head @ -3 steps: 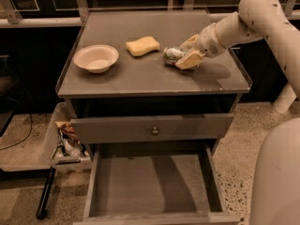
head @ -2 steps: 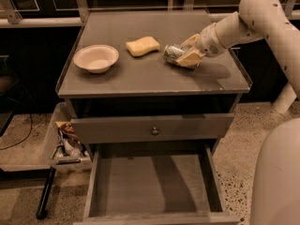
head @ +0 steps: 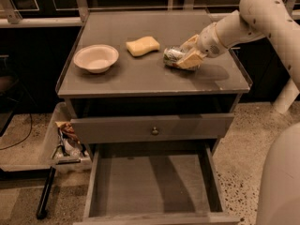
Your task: Place 7up can into middle drawer
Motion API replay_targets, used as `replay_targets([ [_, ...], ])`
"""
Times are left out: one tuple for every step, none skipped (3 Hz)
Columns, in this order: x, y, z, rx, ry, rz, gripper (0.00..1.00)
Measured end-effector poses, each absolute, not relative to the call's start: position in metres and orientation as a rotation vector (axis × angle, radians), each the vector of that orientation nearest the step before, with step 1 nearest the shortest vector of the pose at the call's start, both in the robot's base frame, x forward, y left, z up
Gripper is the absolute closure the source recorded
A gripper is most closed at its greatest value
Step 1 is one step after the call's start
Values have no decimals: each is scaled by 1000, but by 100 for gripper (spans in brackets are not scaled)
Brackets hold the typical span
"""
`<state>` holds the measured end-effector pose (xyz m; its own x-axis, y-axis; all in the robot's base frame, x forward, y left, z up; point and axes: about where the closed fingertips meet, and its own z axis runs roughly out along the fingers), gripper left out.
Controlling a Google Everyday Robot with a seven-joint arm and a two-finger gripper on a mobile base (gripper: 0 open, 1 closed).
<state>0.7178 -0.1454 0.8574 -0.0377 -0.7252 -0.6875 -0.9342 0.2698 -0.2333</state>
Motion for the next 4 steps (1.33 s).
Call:
replay_targets([
  [699,-153,866,-1525,1800,341,100],
  [677,-162,875,-1540,1772,323,100],
  [633,-175,875,-1585,1714,337,100],
  [579,-189,871,-1631,1667,354,100],
])
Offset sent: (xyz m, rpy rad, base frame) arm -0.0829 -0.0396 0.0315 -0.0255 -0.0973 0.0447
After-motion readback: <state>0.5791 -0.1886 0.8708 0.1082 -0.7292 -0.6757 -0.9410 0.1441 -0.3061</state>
